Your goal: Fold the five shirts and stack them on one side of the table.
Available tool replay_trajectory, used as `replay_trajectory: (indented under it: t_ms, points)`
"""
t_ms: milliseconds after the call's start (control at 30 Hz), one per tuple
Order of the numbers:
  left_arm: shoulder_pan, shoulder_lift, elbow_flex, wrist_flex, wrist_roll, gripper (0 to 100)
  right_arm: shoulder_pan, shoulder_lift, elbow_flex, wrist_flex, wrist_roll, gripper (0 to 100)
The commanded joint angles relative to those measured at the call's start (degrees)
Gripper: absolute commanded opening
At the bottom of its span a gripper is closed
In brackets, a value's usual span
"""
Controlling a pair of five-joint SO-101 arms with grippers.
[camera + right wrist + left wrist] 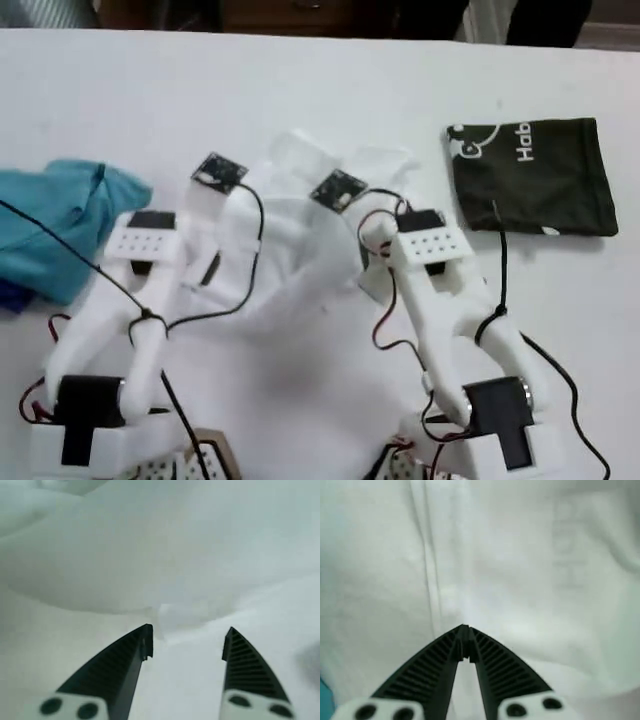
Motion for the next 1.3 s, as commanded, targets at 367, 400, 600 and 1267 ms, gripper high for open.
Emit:
replay_trajectory:
  t_ms: [367,400,600,1267]
  points:
    - [-7.7,28.0,-25.2,10.0,2.0,3,12.7,20.7,-17.4,-5.6,0.5,22.4]
    - [-8.4,28.7,-26.7,10.3,1.9,3,13.5,21.7,-18.7,-5.5,0.6,22.4]
    - [-12.9,31.7,-33.0,10.2,1.9,3,15.3,23.5,-23.9,-5.5,0.4,22.3]
    - [-19.2,34.5,-54.4,21.8,2.5,3,2.2,10.2,-34.1,20.5,-3.1,22.5]
